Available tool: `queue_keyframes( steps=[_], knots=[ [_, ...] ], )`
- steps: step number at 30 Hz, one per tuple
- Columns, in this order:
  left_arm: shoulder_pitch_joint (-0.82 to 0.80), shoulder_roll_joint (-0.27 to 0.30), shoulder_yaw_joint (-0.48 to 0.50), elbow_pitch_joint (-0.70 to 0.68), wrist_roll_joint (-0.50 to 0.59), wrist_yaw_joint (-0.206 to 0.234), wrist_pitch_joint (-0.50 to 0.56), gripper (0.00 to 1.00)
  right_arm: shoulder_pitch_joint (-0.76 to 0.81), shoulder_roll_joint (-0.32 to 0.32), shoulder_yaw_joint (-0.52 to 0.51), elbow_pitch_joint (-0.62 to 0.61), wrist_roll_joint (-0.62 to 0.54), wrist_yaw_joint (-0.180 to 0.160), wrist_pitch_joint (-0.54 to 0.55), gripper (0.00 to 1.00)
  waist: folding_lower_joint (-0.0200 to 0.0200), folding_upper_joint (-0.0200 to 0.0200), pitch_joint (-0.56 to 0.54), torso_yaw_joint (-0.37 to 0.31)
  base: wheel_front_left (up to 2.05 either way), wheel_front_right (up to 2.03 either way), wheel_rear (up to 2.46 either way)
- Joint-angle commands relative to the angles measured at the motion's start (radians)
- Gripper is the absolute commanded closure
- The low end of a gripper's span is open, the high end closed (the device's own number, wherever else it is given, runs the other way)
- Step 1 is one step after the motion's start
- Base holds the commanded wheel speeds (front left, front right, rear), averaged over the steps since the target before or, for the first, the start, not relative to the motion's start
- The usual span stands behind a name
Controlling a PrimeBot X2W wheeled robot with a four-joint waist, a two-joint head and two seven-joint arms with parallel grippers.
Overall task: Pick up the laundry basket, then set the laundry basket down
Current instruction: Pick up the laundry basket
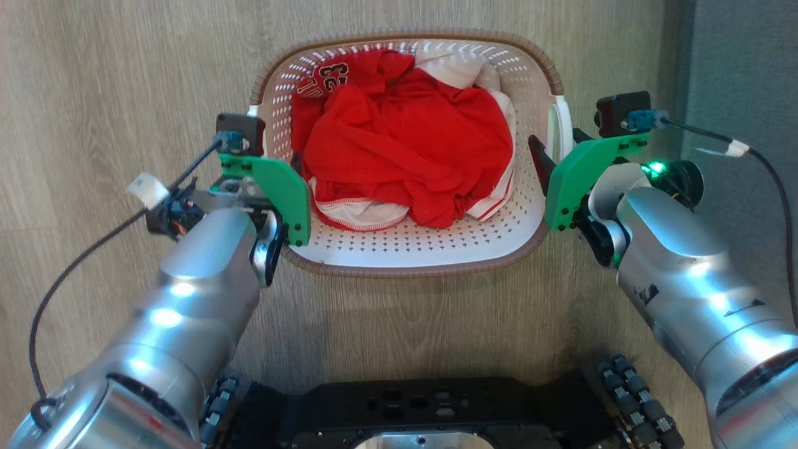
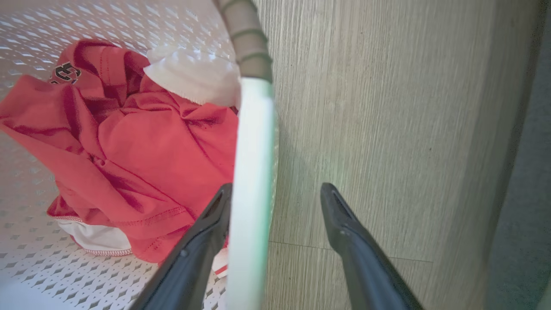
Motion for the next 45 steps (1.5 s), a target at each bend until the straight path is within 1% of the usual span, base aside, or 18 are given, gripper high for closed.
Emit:
queue_keyframes(
  steps=[1,11,24,33,34,35,36,37,45],
  knots=[
    [-0.004,0.019,0.003,0.001,-0.007,0.004,0.002,0.00,0.036,0.006,0.023,-0.008,0.011,0.007,0.005,0.00,-0.0001,0.0000,0.011,0.003,0.00,0.00,0.00],
    [-0.046,0.019,-0.089,0.011,-0.060,-0.006,0.058,0.00,-0.001,0.000,0.098,0.012,0.093,0.007,0.036,0.00,-0.0001,0.0000,0.045,0.010,0.00,0.00,0.00],
    [-0.071,0.019,-0.173,-0.005,-0.120,0.013,0.057,0.00,-0.034,0.006,0.165,0.033,0.153,0.007,0.026,0.00,-0.0001,0.0000,0.062,0.019,0.00,0.00,0.00],
    [-0.076,0.019,-0.223,-0.007,-0.164,0.020,0.052,0.00,-0.050,-0.002,0.214,0.044,0.181,0.007,0.029,0.00,-0.0001,0.0000,0.067,0.024,0.00,0.00,0.00],
    [-0.076,0.019,-0.227,-0.008,-0.170,0.020,0.054,0.12,-0.051,-0.002,0.217,0.044,0.186,0.007,0.029,0.00,-0.0001,0.0000,0.067,0.024,0.00,0.00,0.00],
    [-0.076,0.019,-0.232,-0.009,-0.175,0.021,0.055,0.64,-0.051,-0.002,0.219,0.044,0.195,0.007,0.034,0.34,-0.0001,0.0000,0.068,0.024,0.00,0.00,0.00],
    [-0.076,0.019,-0.237,-0.010,-0.180,0.021,0.056,1.00,-0.053,-0.004,0.222,0.045,0.199,0.007,0.036,0.78,-0.0001,0.0000,0.068,0.024,0.00,0.00,0.00],
    [-0.077,0.019,-0.242,-0.011,-0.185,0.023,0.053,1.00,-0.055,-0.006,0.228,0.047,0.200,0.007,0.035,1.00,-0.0001,0.0000,0.068,0.024,0.00,0.00,0.00],
    [-0.078,0.019,-0.275,-0.016,-0.218,0.030,0.047,1.00,-0.060,-0.012,0.256,0.055,0.222,0.007,0.030,1.00,-0.0001,0.0000,0.067,0.028,0.00,0.00,0.00]
  ],
)
